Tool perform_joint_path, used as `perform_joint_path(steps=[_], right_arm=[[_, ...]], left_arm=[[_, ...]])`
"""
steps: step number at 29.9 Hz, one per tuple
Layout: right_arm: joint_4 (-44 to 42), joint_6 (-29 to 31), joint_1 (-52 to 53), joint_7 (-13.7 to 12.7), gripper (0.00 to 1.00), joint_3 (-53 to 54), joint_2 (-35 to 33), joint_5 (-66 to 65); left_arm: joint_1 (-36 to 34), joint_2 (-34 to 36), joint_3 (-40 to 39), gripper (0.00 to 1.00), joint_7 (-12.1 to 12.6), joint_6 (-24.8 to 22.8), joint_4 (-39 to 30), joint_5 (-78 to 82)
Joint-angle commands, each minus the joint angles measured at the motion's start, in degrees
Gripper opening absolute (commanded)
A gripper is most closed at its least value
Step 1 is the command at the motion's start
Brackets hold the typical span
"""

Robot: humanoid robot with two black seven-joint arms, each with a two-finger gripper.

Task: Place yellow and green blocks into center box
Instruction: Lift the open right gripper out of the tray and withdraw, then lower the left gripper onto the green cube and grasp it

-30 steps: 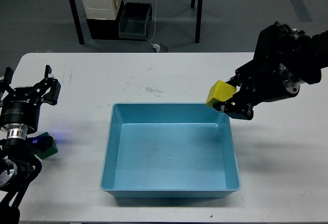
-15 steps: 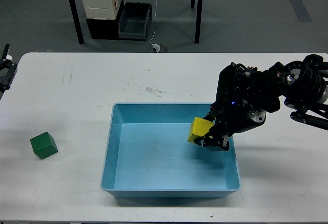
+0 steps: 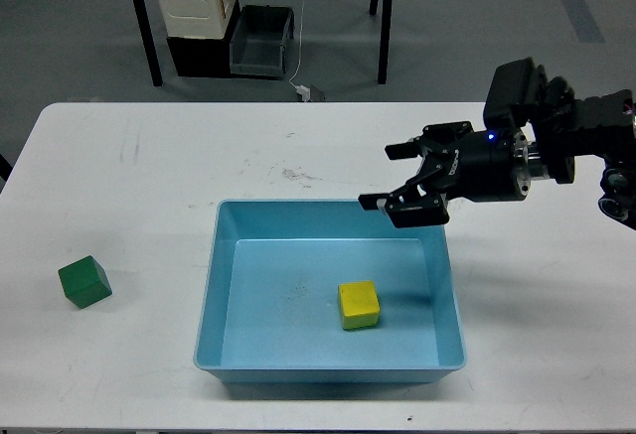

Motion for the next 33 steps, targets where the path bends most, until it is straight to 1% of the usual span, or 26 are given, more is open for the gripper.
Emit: perform_joint_path(steps=[1,5,7,9,11,15,18,20,23,28,31,33], right_arm=[[1.1,-6.4,-10.6,0.0,0.97,12.6,0.0,0.6],[2.8,-9.5,-23.0,0.0,0.98,23.8,1.4,4.4],[4.3,-9.5,-28.9,0.0,0.98,28.4,2.2,10.4],[6.2,-9.7,-33.9,0.0,0.98,32.3,2.7,17.7],[7.5,-9.7,-39.0,0.0,0.98,35.6,3.0,26.6],[7.1,-9.7,-46.9,0.0,0.99,38.4,1.7,46.5],[6.2,-9.7,-51.5,0.0,0.99,38.4,-2.6,58.6],[5.9,-9.6,-54.0,0.0,0.99,38.4,-3.8,62.1],[5.1,-9.7,-56.7,0.0,0.99,39.2,-4.0,62.6],[4.6,-10.9,-58.3,0.0,0.99,40.5,-4.0,63.2],[4.6,-12.0,-58.6,0.0,0.99,40.5,-3.9,63.3],[4.6,-12.1,-58.8,0.0,0.99,40.4,-3.7,63.3]], left_arm=[[-3.2,0.6,0.1,0.99,-0.1,0.0,-0.3,7.8],[-4.5,1.2,0.2,0.99,-0.1,0.0,-0.3,8.2],[-5.2,2.9,1.1,0.99,-0.1,0.0,-0.3,8.8],[-4.8,5.6,2.8,0.99,-0.1,0.0,-0.6,13.3],[-5.5,7.0,7.0,0.99,-0.1,0.0,-2.2,20.0],[-7.2,8.1,16.1,0.99,-0.1,0.0,-8.2,29.6],[-9.1,9.8,22.4,1.00,-0.1,0.0,-8.6,39.0],[-10.2,9.8,27.3,1.00,-0.1,0.0,-8.7,46.6],[-12.0,9.8,34.5,1.00,-0.1,0.0,-8.3,55.8],[-13.5,9.9,45.6,1.00,-0.1,0.0,-7.7,63.0],[-14.2,9.7,49.0,1.00,-0.1,0.0,-7.2,66.4],[-14.5,9.1,49.7,1.00,-0.1,0.0,-5.3,69.1]])
